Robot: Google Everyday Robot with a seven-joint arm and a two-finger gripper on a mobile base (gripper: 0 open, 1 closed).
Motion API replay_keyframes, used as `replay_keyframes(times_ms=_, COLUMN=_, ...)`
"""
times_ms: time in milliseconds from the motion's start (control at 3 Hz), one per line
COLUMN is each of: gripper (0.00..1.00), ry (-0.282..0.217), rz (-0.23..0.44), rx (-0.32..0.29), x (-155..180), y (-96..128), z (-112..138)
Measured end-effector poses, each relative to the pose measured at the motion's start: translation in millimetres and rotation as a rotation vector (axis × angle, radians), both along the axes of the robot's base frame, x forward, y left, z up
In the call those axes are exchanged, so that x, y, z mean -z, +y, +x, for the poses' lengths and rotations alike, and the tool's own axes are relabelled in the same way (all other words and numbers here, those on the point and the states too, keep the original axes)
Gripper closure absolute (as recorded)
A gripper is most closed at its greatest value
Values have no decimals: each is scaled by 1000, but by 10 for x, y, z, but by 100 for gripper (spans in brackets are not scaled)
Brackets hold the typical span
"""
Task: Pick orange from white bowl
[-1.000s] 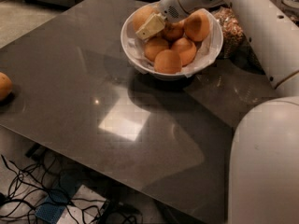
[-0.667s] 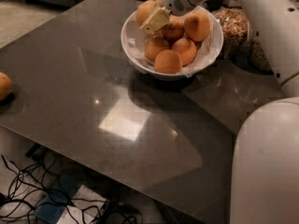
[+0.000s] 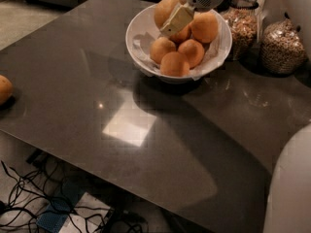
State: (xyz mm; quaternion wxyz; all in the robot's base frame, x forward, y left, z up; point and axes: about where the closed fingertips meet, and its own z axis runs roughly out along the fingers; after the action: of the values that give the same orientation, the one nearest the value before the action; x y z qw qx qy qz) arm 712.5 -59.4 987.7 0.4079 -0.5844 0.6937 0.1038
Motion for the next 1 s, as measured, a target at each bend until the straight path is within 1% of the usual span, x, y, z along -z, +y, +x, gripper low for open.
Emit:
replay_keyframes(times_ms=333, gripper=100, ry=-1, rz=-24, rx=19, x=-37, y=-185, z=-307)
replay_keyframes(times_ms=667, gripper=100, ry=-1, rz=-39, rx=51, x=-33, y=-351, z=-630)
replay_keyframes(times_ms=1000, gripper=100, ry=10, rz=-47, rx=101, x=-1, y=-539, z=-884)
